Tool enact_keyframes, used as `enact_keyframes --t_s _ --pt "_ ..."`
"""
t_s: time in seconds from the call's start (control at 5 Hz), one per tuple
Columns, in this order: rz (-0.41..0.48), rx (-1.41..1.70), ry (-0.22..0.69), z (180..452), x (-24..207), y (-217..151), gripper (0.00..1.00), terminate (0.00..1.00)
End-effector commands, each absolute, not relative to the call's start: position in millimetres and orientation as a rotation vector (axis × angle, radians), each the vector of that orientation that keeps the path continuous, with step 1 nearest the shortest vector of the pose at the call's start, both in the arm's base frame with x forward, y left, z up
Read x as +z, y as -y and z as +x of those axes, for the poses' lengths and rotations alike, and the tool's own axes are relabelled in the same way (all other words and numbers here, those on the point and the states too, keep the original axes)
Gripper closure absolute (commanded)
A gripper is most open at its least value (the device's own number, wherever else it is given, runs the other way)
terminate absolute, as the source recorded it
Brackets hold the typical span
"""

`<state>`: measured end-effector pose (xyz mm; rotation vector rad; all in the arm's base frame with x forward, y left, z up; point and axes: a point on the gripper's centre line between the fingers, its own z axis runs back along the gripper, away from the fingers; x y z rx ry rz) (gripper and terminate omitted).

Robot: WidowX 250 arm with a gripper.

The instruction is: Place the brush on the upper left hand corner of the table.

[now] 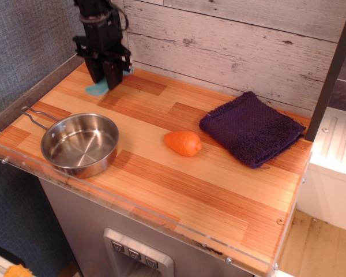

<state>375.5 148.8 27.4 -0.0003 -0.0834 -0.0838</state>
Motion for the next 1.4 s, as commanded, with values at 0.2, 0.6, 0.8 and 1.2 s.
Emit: enact_keyframes --t_s 0.2,0.6,0.8,1.2 --pt "0.014 -0.109 0.151 371.2 63.4 -133.2 0.00 0.00" --pt "0.045 -0.029 0.247 341.7 131.0 -72.0 0.00 0.00" --pt "0.020 -0.041 0.244 335.5 126.2 -44.2 0.00 0.00" --pt "0.020 -0.041 0.244 335.5 126.2 -44.2 0.00 1.00"
